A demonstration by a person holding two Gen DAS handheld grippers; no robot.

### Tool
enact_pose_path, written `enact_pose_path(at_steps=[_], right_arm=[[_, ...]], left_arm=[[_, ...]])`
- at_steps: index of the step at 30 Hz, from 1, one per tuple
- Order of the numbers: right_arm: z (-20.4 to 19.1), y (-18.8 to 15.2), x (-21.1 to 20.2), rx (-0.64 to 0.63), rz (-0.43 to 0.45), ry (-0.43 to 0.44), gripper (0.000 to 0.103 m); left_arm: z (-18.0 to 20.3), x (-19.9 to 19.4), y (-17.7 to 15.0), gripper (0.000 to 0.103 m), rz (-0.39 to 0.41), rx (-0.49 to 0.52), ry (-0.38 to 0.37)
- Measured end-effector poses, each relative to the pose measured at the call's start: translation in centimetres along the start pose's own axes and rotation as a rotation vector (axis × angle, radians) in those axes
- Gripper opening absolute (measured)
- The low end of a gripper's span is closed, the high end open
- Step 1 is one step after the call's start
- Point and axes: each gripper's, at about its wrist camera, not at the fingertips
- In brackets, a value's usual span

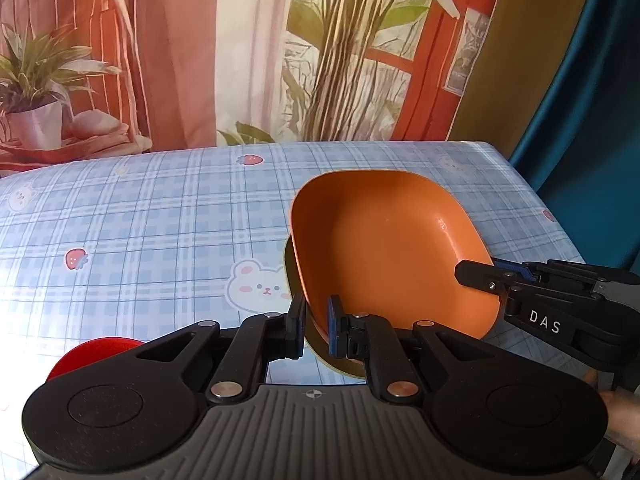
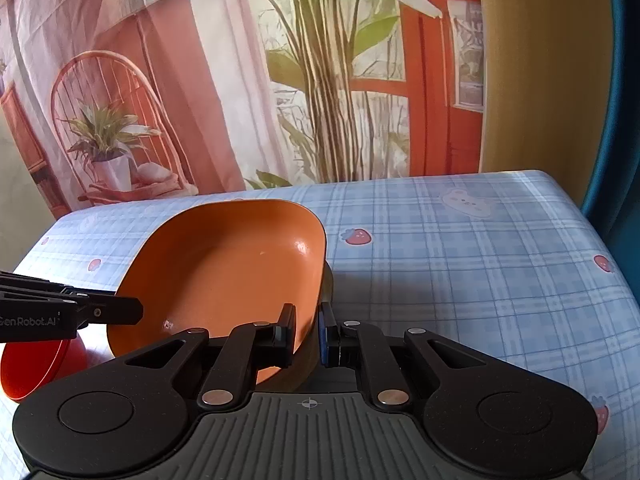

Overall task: Organize plates and bowls
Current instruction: 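Lift the orange plate with both grippers over the olive-green plate, then lower the orange plate onto the olive-green plate and open both grippers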

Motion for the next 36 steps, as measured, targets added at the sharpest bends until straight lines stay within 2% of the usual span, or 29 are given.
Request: enact_pose_path(at_steps=[18,23,26,34,36], right_arm=[[-0.1,-0.2,1.2,-0.024,-0.005,-0.017,0.011],[-0.2,-0.3,1.1,-0.037,-0.004,-0.023,0.015],[-0.2,-0.3,1.0,-0.039,-0.003,-0.026,0.018],[-0.5,-0.4,-0.6,-0.063,0.011,-0.033,0.019],[-0.8,-0.6,-1.1,-0.073,0.012,-0.031,0.019]], left_arm=[[0.2,1.5,-0.2,0.013,-0.035,0.036,0.016],[0.0,1.5,-0.2,0.014,-0.040,0.030,0.008],[0.0,1.2,-0.2,0.019,-0.034,0.025,-0.003],[0.5,-1.0,-0.3,0.019,0.005,0.024,-0.001],[0.7,-1.8,-0.5,0.024,0.010,0.023,0.005]])
Point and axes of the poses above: each gripper's, at about its wrist camera, not at the fingertips, and x roughly the way its jaws point, z to its right, y to its top, and after that the axes turned 6 degrees about x, right-handed
